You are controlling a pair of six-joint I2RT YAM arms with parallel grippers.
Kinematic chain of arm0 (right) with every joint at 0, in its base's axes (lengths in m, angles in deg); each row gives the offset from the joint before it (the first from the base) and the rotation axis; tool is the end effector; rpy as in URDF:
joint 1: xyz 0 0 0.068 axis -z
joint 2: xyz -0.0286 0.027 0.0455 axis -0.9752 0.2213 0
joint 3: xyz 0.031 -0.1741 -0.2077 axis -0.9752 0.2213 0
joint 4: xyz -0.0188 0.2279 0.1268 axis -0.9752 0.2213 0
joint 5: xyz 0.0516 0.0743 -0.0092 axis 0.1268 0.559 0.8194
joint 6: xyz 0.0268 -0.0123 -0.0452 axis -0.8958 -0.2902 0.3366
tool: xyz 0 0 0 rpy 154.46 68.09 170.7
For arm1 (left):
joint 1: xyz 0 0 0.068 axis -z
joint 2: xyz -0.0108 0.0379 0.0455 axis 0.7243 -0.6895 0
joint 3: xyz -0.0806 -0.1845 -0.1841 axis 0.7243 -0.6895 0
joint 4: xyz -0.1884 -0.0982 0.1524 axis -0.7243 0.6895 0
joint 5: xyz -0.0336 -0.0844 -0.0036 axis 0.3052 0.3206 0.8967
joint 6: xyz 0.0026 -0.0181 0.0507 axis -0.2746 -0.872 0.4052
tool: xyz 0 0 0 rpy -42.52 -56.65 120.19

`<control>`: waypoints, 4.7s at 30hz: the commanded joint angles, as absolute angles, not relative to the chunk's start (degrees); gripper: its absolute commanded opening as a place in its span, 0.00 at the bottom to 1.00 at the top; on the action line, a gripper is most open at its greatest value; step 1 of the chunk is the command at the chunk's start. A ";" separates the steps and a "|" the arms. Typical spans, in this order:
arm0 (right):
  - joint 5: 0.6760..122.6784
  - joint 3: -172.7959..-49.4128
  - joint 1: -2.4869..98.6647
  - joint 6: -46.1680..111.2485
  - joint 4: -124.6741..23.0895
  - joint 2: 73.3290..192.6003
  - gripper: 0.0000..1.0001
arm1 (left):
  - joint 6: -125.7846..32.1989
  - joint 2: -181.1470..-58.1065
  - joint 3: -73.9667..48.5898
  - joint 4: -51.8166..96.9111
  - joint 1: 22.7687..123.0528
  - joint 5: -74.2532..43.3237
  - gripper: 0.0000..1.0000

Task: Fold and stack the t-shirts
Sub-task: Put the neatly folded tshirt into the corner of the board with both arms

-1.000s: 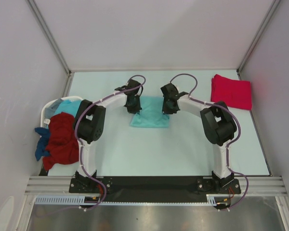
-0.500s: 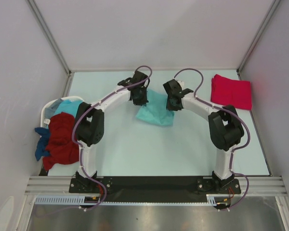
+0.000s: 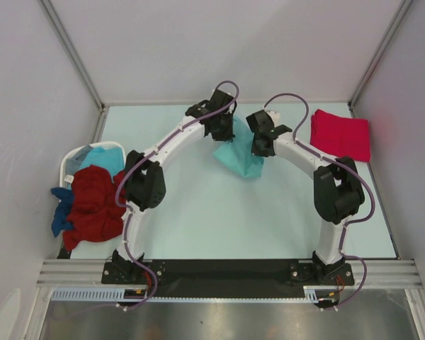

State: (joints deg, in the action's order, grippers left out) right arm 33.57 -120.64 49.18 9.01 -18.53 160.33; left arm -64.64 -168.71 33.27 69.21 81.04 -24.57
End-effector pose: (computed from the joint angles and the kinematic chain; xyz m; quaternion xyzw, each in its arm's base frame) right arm 0.3697 0.1827 0.2330 0.0707 0.9402 -0.0086 0.3331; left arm 0.4025 -0.2774 0.2785 0.0403 0.9415 -0.1715 0.2872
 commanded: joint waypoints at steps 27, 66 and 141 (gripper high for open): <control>20.20 -123.01 59.37 6.84 -13.42 153.05 0.00 | -63.08 -179.31 46.27 70.00 87.72 -12.05 0.00; 16.51 -104.63 62.80 -0.99 -9.29 134.50 0.14 | -58.50 -177.12 42.85 70.97 97.83 -19.86 0.06; 35.68 -107.54 53.58 7.18 -18.78 151.83 0.55 | -66.15 -151.72 0.22 62.18 82.27 -34.79 0.48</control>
State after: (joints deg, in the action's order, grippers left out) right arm 38.86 -107.04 53.73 6.17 -17.87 157.31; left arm -65.41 -157.80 0.15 62.21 82.86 -32.63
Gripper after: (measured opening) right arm 0.554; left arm 0.483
